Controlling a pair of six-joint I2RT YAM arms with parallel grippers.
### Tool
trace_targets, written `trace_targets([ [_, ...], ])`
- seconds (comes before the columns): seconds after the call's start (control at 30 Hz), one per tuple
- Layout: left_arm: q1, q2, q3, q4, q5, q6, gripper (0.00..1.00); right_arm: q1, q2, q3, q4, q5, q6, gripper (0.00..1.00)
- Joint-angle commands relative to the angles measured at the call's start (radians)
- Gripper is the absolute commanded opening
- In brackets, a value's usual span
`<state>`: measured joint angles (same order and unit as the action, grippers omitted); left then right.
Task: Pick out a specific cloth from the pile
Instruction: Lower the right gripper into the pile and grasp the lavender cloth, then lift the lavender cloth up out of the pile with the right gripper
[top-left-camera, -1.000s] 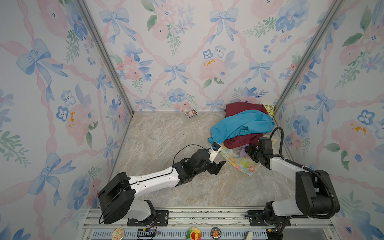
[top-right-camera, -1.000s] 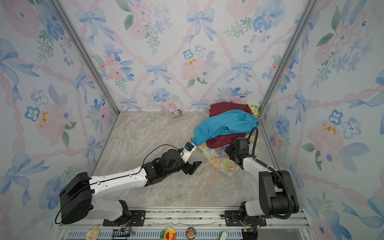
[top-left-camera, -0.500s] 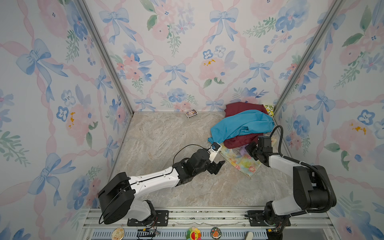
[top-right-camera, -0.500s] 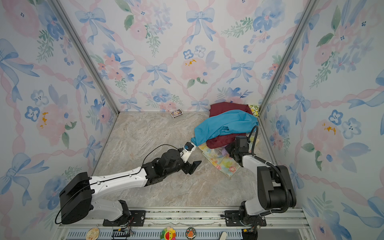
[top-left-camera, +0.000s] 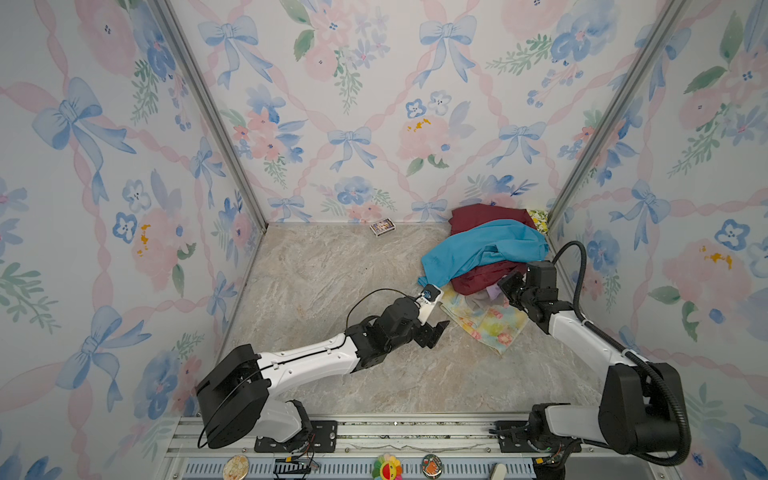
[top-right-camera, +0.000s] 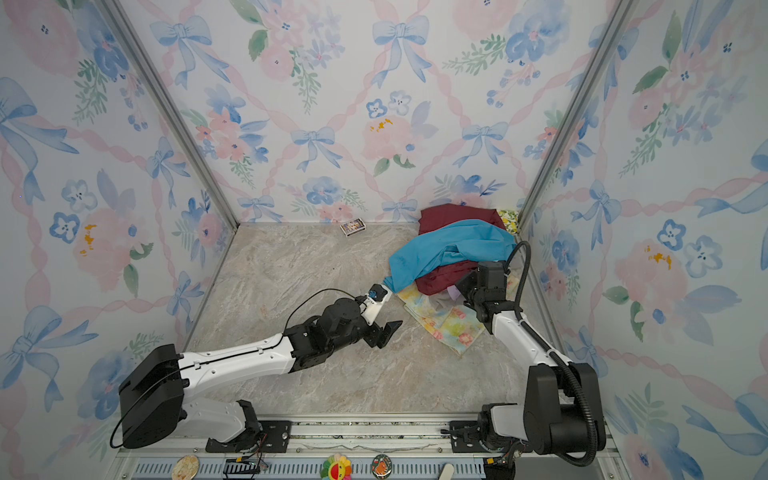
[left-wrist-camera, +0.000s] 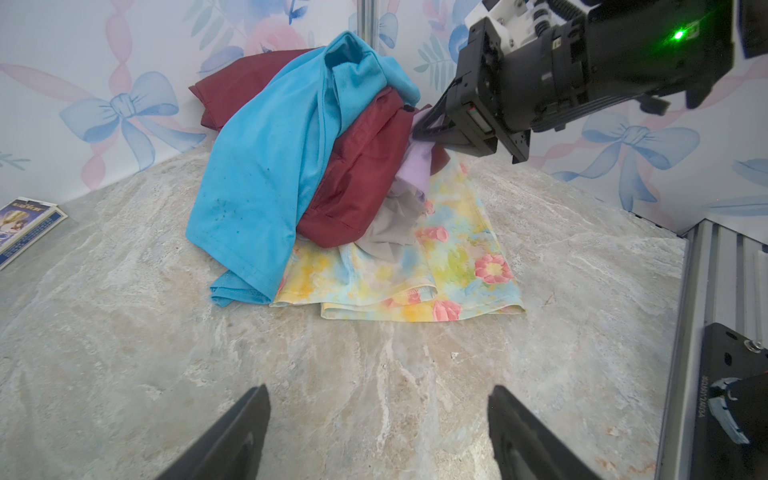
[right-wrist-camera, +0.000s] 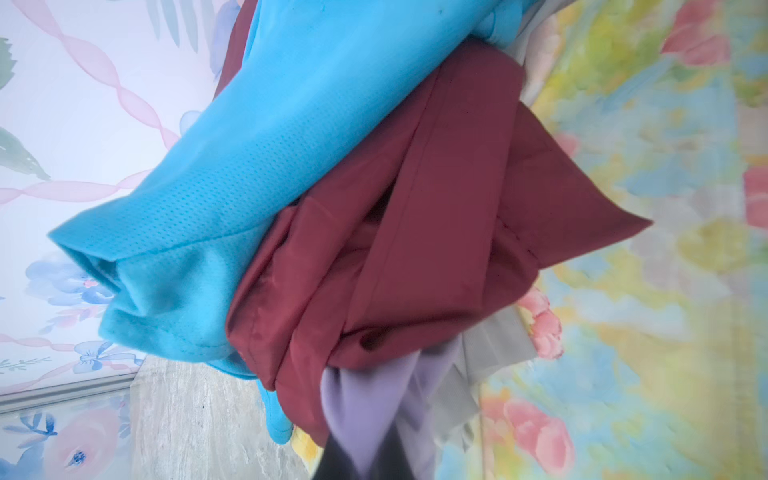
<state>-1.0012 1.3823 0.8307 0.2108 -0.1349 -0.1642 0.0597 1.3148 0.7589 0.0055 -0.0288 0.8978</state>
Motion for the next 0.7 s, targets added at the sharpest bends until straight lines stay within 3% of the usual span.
trace_targets([
  [0.0,-0.002,0.002,0.025,-0.01,-0.017,0.02,0.84,0.002,-0.046,0.06,-0.048,0.026,-0.024,0.0],
  [0.67,-0.002,0.016,0.024,-0.01,-0.031,0.028,0.84,0.035,-0.074,0.325,-0.206,0.052,-0.127,0.0],
])
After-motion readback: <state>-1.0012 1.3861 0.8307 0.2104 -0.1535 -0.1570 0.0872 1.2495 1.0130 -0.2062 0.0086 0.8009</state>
